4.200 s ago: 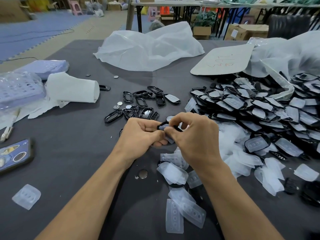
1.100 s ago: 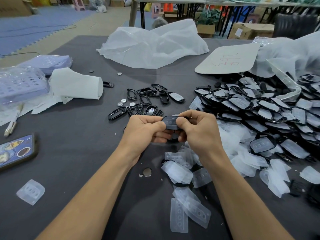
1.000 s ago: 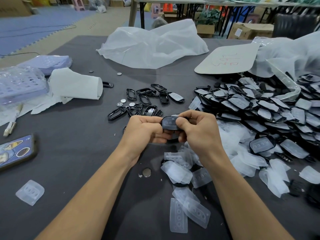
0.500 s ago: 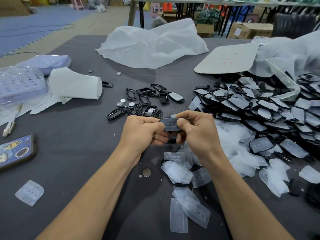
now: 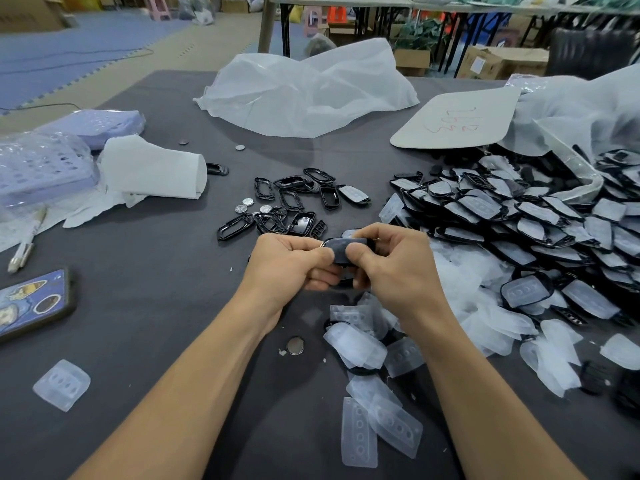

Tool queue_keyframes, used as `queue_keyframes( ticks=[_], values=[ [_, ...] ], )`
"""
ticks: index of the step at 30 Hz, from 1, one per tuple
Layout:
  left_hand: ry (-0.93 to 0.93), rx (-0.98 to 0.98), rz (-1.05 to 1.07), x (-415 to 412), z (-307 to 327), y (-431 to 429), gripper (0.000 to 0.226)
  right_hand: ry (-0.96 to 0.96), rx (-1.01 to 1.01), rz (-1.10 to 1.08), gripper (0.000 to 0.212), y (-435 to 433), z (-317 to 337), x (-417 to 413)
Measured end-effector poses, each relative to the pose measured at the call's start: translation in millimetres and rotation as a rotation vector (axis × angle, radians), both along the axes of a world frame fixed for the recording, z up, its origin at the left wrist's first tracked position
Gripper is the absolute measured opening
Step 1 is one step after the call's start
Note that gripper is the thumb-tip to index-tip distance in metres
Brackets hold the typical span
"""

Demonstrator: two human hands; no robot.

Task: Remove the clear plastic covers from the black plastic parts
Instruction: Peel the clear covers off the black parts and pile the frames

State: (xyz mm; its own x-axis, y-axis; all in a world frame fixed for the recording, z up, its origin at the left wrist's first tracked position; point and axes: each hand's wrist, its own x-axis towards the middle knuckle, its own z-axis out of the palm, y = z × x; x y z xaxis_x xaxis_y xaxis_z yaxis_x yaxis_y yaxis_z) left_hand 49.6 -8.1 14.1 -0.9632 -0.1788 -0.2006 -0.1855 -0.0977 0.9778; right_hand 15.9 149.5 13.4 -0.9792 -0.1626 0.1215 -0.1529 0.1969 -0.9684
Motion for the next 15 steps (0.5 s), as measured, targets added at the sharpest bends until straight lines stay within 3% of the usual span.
queue_keyframes(
  ticks=[8, 15],
  values=[
    [0.031, 0.007, -0.042, -0.1, 0.8, -0.8, 0.028, -0.041, -0.071, -0.031, 0.018, 1.2, 2.0, -1.2],
    [0.069, -0.064, -0.009, -1.9, -4.0, 2.2, 0.015, -0.067, -0.103, -0.052, 0.015, -0.2, 0.9, -0.7]
  ],
)
